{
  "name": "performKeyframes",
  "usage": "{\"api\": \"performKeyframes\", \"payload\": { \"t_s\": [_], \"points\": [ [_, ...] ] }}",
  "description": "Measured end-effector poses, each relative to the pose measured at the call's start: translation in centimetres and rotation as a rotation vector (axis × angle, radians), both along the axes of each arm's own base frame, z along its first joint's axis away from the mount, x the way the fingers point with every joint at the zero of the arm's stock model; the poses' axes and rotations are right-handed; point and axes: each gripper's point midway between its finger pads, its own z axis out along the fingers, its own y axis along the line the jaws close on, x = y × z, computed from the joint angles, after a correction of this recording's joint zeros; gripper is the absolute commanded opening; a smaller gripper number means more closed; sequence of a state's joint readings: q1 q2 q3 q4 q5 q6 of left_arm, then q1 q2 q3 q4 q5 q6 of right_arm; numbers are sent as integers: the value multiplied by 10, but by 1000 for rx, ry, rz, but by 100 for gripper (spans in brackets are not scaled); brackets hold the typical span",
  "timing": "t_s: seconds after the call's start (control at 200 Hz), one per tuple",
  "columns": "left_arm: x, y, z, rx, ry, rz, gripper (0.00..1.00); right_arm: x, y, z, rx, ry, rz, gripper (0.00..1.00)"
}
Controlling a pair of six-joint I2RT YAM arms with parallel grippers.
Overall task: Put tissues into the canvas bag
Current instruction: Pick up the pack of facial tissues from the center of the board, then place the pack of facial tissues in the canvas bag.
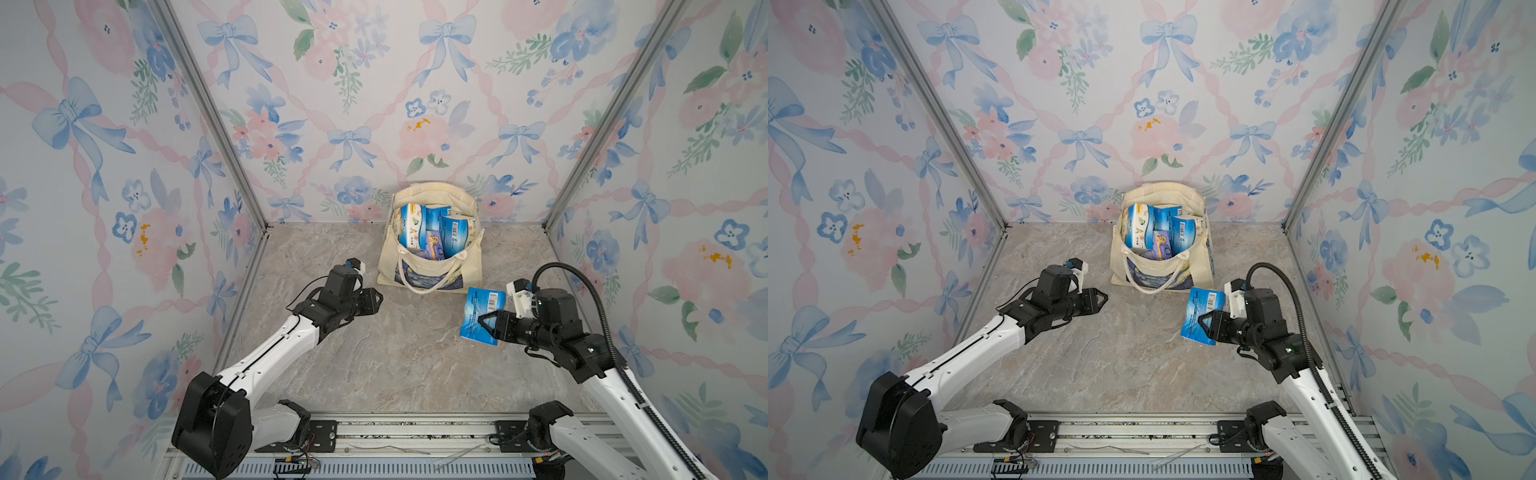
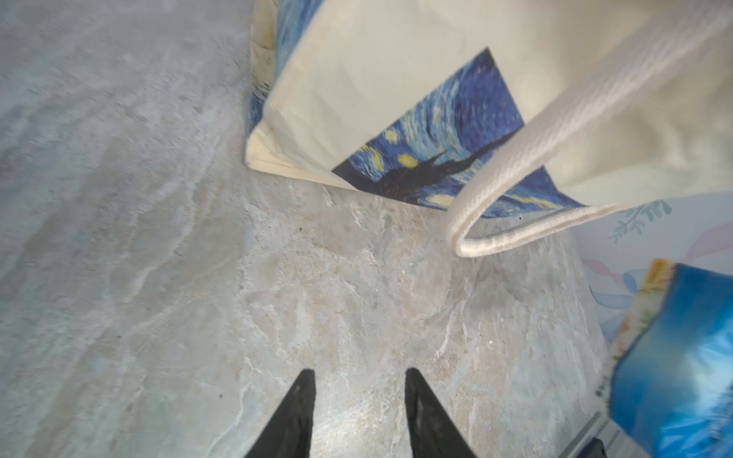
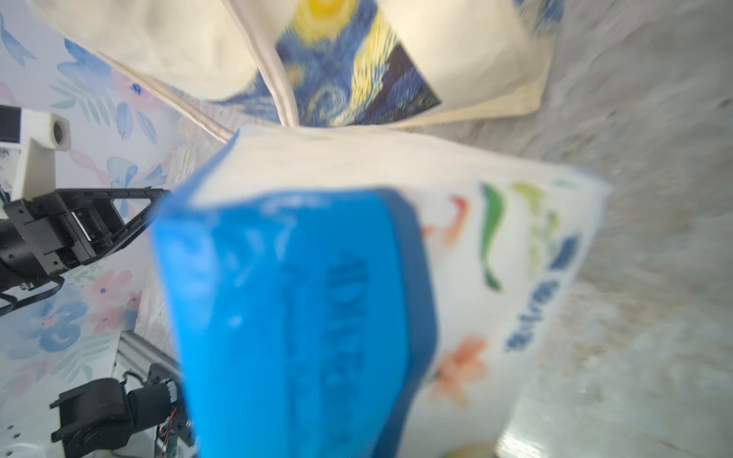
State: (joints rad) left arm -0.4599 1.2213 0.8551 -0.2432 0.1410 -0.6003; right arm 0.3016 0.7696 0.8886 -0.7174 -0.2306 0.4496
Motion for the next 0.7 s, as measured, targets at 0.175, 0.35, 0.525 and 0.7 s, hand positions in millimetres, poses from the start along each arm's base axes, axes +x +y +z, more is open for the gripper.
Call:
{"api": "performKeyframes", "payload": {
  "t_s": [0.175, 0.35, 0.525, 0.7],
  "points": [
    [17, 13, 38, 41, -129, 60, 40, 21, -18, 96, -105, -249, -51, 56],
    [34, 13, 79, 32, -260, 86, 41, 57, -1, 179, -81, -455, -16, 57],
    [47, 9, 103, 16, -344, 84, 42, 115, 39, 212, -73, -522, 63, 58],
    [57, 3, 108, 13, -368, 80, 42, 175, 80, 195, -131, -485, 125, 58]
  ]
}}
